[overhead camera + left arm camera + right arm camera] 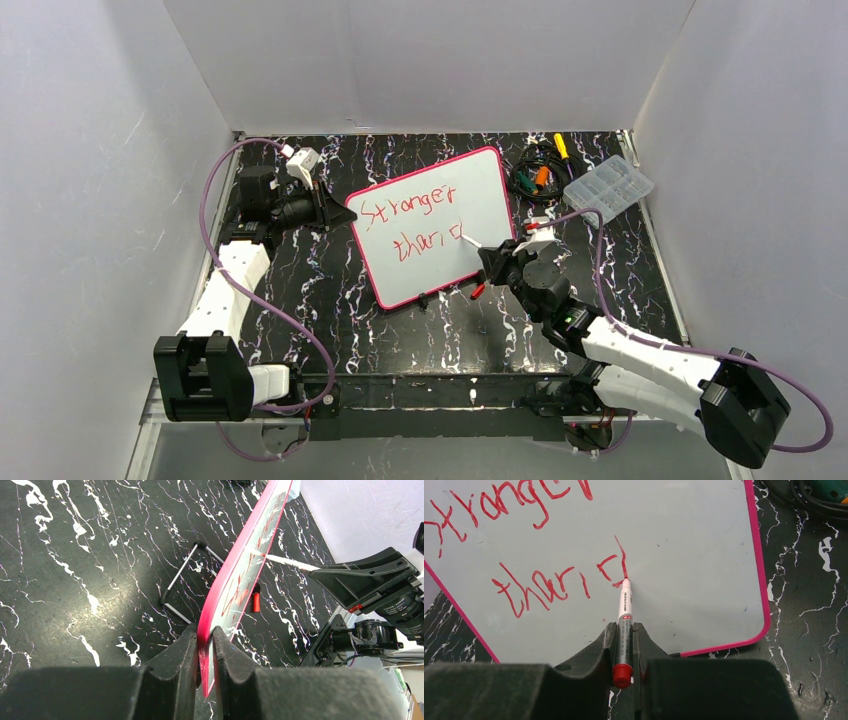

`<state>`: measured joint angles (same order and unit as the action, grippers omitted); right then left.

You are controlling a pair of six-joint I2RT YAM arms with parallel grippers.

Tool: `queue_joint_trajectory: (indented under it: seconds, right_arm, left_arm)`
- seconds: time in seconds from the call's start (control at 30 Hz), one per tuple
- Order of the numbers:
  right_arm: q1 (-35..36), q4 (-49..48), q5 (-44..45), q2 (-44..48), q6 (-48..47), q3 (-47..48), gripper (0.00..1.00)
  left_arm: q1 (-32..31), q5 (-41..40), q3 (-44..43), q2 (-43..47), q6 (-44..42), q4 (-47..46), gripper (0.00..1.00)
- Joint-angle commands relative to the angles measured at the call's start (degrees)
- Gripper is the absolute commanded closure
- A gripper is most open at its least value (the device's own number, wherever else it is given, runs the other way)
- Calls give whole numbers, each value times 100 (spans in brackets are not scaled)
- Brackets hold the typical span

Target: Write a sentence on the whiteboard

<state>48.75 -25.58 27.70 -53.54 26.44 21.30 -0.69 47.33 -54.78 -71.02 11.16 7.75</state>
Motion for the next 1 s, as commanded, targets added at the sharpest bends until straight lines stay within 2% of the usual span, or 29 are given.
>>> queue_joint_trajectory:
  seconds: [0.0, 0.43, 0.7, 0.97]
  right_arm:
    - [0, -61, 79, 48, 20, -39, 99]
    - [-1, -841, 318, -202, -78, 80, 99]
    - [-6, -734, 598, -65, -95, 15, 99]
    - [-5, -419, 488, -25, -62, -9, 99]
  left_arm:
    - [-54, 30, 58, 159, -43, 78, 100]
    - [-54, 24, 56, 158, -43, 79, 100]
    - [-54, 30, 42, 144, -44, 78, 100]
    - [-54, 31, 38, 127, -43, 78, 100]
